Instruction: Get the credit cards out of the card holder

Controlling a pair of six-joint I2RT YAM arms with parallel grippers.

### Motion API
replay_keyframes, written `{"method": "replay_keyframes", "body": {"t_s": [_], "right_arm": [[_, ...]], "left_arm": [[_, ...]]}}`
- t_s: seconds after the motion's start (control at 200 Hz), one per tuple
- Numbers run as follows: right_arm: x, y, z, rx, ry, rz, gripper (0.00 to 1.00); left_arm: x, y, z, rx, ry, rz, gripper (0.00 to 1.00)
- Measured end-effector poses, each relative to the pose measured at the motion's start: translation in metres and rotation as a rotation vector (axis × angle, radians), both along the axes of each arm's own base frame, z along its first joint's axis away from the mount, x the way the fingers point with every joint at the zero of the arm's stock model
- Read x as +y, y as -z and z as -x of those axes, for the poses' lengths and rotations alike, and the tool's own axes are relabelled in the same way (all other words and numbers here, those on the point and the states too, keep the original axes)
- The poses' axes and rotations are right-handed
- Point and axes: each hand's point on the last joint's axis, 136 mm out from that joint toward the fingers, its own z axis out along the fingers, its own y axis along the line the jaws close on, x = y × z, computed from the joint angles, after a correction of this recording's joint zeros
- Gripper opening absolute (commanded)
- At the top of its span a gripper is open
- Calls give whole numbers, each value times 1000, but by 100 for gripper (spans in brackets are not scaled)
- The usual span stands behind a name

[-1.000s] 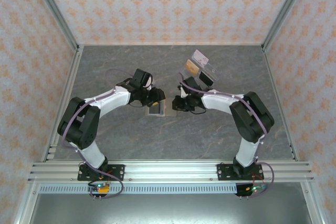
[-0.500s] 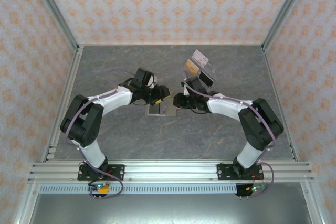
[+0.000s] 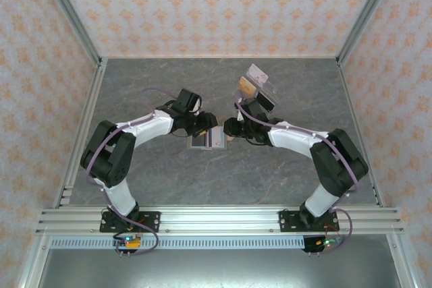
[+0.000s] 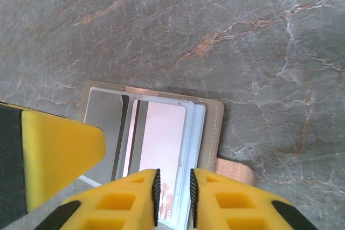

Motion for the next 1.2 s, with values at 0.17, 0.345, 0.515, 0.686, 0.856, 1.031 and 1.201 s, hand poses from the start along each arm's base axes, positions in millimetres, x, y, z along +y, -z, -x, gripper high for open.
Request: {"method": "replay_keyframes", "body": {"t_s": [0.17,0.345,0.515,0.686,0.856,1.031,1.201], "right_arm": [[16,9,5,41,-49,-9,21],[26,20,3,85,-68,9,19],[26,37,4,136,-67,44,18],[23,47,8,173,-65,70,18],[24,48,6,186,-64,81,18],[26,54,2,207,-63,96,18],[30,54,-2,217,-65,100,18]], "left_arm": [[10,7,3,20,-12,-46,41],[10,9,5,24,-2,-52,35],[11,16,6,41,-2,-61,34],[12,27,7,65,-2,-72,34],[13,35,9,84,-2,-82,35],[17,40,11,97,-8,-83,34],[19,42,10,102,-13,-51,34]]}}
